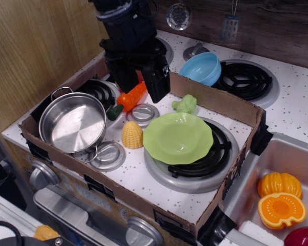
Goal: Put broccoli in pot
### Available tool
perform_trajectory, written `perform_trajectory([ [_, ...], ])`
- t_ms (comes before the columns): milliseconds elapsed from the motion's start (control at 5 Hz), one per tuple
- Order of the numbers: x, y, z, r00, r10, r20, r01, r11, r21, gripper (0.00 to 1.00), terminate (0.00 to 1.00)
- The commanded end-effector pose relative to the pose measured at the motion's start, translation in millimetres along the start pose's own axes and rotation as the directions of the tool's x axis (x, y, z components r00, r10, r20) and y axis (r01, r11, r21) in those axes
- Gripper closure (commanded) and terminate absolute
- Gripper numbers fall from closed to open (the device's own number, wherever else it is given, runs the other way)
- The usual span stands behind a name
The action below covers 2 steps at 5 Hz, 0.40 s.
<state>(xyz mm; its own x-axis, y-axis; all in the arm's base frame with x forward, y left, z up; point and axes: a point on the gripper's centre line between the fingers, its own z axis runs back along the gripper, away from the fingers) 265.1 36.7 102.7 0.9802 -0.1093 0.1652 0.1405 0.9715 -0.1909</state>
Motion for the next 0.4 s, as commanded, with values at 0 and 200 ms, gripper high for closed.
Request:
perform_trajectory([
  [0,28.9,-4.3,1.5,0.997,-0.021,0.072,0.014,0.996,0.093,0.0,0.0],
  [200,46.8,-1.7,-11.1,0.994,-0.021,0.109,0.009,0.994,0.109,0.0,0.0],
])
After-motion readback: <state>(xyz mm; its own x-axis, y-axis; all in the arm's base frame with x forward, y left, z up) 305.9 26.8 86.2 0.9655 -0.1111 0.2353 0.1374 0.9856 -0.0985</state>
